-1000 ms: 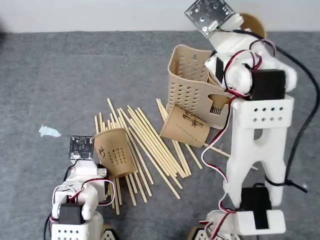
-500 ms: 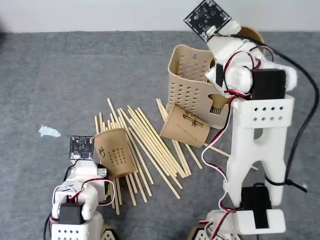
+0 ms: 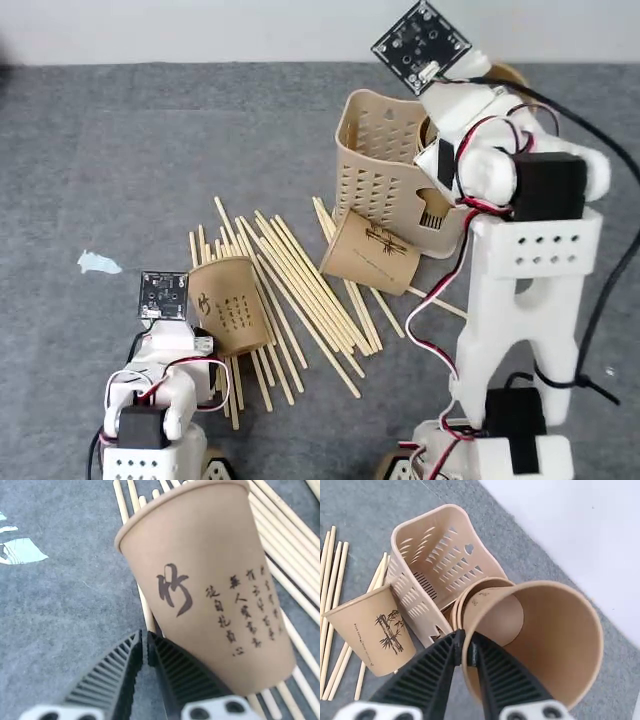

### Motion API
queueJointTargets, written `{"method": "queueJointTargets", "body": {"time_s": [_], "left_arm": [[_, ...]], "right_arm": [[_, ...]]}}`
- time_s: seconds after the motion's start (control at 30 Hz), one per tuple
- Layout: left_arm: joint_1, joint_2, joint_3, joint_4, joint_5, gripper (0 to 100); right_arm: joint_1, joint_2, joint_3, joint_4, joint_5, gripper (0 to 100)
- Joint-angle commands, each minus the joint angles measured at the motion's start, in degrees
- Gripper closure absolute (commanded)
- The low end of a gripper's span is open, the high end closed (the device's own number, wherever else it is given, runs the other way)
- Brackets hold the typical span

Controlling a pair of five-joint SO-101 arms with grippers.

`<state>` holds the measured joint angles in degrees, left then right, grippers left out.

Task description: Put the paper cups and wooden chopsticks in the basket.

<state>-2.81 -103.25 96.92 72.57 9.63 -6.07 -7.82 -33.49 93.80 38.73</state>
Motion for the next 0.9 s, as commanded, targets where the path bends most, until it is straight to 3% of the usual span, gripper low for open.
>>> {"method": "queueJointTargets", "body": {"time_s": [0.0,0.27,0.4,0.6,0.87], "left_arm": [[0.3,-1.0,-0.5,-0.3,0.4,99],[0.3,-1.0,-0.5,-0.3,0.4,99],[0.3,-1.0,-0.5,-0.3,0.4,99],[0.3,-1.0,-0.5,-0.3,0.4,99],[0.3,-1.0,-0.5,-0.3,0.4,99]], "right_arm": [[0.4,-2.4,-2.3,0.3,0.3,98.2],[0.3,1.6,-2.5,-0.3,-4.1,74.2],[-2.4,0.5,-2.5,-0.3,-4.7,73.9],[-8.9,-3.8,-2.5,0.8,-14.8,73.9],[-23.0,-3.3,0.6,8.9,-25.9,74.2]]}}
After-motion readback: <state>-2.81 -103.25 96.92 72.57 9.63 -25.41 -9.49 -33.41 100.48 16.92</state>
